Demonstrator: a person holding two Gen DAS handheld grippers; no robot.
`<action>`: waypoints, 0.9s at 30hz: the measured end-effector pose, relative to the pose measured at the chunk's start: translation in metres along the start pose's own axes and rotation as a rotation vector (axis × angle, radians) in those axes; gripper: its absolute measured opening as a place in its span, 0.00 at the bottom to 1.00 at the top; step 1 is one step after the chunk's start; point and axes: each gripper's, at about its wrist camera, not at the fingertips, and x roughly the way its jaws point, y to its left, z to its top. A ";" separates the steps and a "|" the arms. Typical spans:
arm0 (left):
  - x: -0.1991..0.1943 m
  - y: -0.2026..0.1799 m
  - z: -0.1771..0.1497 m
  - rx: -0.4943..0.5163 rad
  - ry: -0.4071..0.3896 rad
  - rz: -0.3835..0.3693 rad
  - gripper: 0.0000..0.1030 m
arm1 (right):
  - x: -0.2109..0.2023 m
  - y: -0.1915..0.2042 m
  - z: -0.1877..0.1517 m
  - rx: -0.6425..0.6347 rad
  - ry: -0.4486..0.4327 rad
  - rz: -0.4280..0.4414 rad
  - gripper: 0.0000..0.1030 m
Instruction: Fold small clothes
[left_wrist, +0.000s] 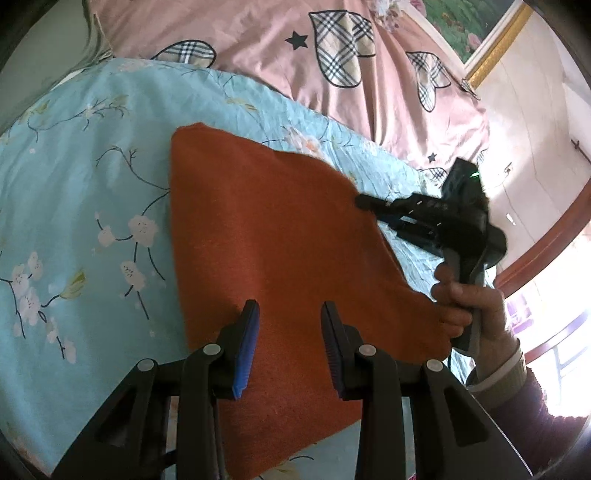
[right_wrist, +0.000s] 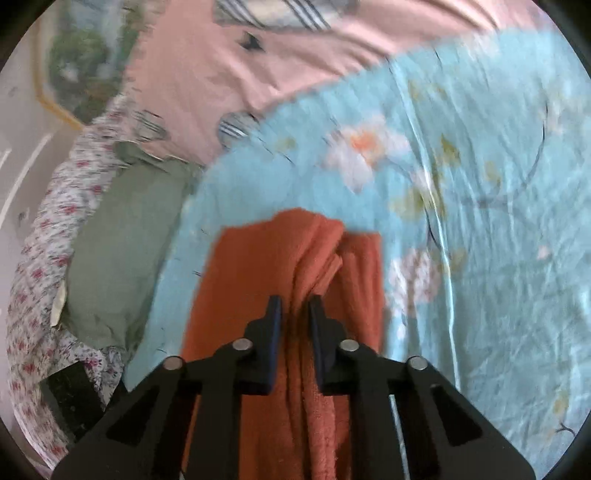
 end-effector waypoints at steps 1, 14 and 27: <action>0.001 0.000 0.000 0.004 0.000 -0.003 0.33 | -0.009 0.004 -0.001 -0.017 -0.032 0.013 0.01; 0.007 0.006 -0.011 -0.007 0.035 -0.010 0.33 | -0.009 -0.020 -0.016 0.046 0.017 0.017 0.07; 0.004 0.010 -0.010 -0.014 0.037 -0.028 0.33 | 0.016 -0.027 -0.024 0.059 0.105 -0.007 0.43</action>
